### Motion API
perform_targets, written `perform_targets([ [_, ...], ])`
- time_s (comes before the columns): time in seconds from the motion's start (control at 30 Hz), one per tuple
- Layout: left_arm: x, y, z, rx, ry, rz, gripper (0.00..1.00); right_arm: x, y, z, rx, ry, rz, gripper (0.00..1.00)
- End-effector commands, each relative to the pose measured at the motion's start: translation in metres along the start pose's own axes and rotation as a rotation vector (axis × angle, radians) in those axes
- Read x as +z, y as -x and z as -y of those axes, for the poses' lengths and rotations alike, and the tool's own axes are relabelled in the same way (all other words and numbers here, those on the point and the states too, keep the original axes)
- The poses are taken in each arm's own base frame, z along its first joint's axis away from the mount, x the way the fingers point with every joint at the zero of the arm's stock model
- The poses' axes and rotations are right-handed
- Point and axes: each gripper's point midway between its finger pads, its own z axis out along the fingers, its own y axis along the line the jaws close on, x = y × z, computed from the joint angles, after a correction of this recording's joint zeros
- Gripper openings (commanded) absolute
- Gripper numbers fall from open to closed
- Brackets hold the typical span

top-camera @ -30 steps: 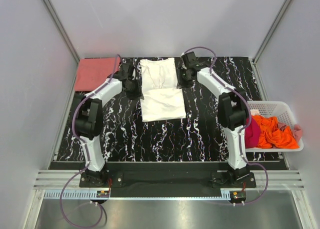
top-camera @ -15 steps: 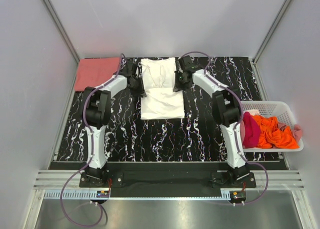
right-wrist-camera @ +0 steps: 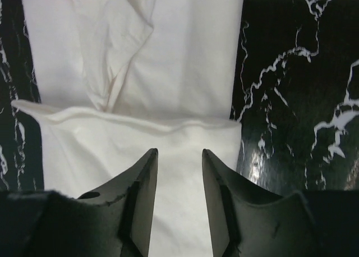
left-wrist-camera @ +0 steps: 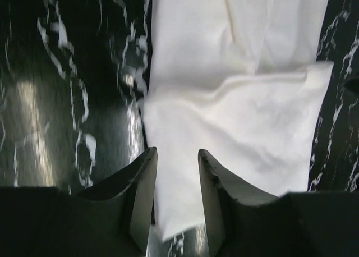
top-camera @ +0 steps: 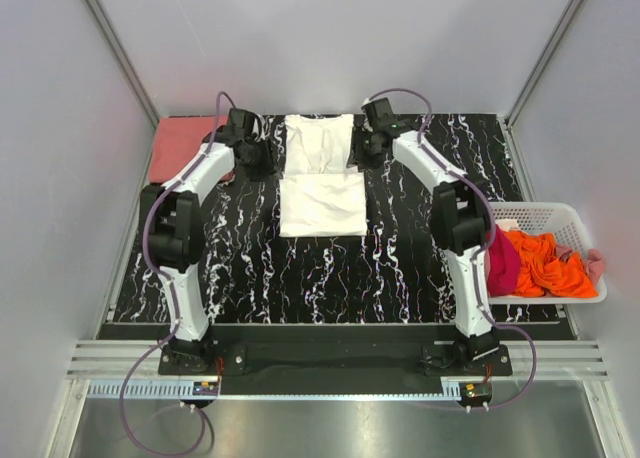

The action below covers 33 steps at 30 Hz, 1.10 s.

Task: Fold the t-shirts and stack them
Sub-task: Fold the tshirt

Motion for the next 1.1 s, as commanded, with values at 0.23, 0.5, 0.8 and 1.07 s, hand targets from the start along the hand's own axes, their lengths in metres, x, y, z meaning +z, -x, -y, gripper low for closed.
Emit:
perform_targets([
  [0.23,-0.051,-0.112,-0.006,0.047,-0.061,-0.087,0.48,-0.103,-0.064,-0.014,0.031,0.122,-0.077,0.49],
  [0.5,-0.020,-0.152,0.000,-0.017,-0.184,-0.198,0.51,-0.088,-0.124,0.002,-0.005,0.150,-0.225,0.51],
  [0.8,-0.002,-0.160,-0.013,-0.040,-0.140,-0.224,0.42,-0.058,-0.153,0.014,-0.011,0.160,-0.296,0.51],
  [1.07,-0.009,-0.169,-0.012,-0.048,-0.151,-0.237,0.00,-0.060,-0.175,0.024,0.000,0.150,-0.315,0.10],
])
